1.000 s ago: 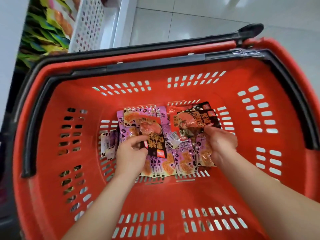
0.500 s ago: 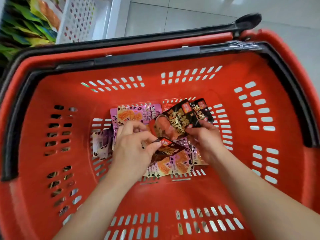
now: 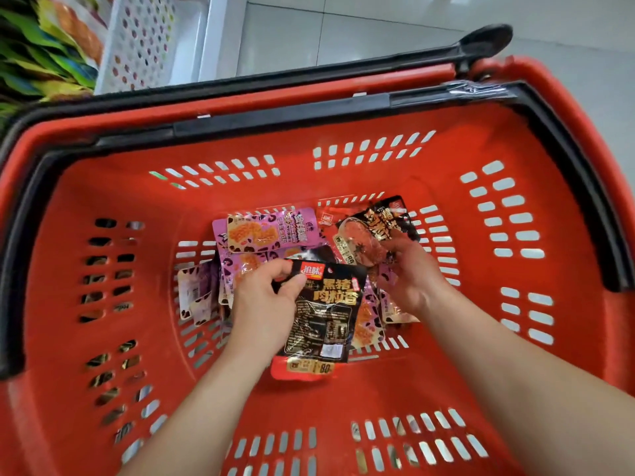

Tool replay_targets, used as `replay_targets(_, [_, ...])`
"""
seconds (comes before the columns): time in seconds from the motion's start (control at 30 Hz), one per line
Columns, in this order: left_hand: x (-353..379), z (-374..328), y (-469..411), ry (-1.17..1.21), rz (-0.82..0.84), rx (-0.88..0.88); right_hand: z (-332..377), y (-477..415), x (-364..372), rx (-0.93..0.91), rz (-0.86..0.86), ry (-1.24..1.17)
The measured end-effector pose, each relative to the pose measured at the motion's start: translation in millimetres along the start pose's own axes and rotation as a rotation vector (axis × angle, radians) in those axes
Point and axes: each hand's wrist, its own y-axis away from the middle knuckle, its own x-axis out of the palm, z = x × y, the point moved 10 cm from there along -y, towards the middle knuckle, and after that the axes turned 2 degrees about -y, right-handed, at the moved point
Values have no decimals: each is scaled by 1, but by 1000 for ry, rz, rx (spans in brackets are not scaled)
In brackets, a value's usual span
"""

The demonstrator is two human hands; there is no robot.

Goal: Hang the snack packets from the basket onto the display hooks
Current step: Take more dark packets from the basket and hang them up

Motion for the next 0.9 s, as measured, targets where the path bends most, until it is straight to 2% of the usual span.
replay_targets(0.17, [0,7,4,-2,-1,-8,-4,-6,8,62,-16,-64])
replay_targets(0.23, [0,6,7,6,-4,-17,-6,-5,12,91,-2,-166])
replay_targets(0.33, [5,5,8,22,17,-32,2,-10,17,26,15,-397])
replay_targets(0.43, [15,11,3,14,53,-49,13,-20,17,-44,-6,-481])
replay_targets(0.5, [17,9,4,10,74,-75,20,-19,19,-60,-41,-354])
replay_targets(0.63, [7,-1,18,15,95,-64,38,11,20,-178,-92,92])
replay_targets(0.73, [-12,-9,38,145,30,-117,41,52,21,-235,-58,243])
replay_targets(0.9, [-45,-29,84,346,-76,-181,46,145,28,-238,107,449])
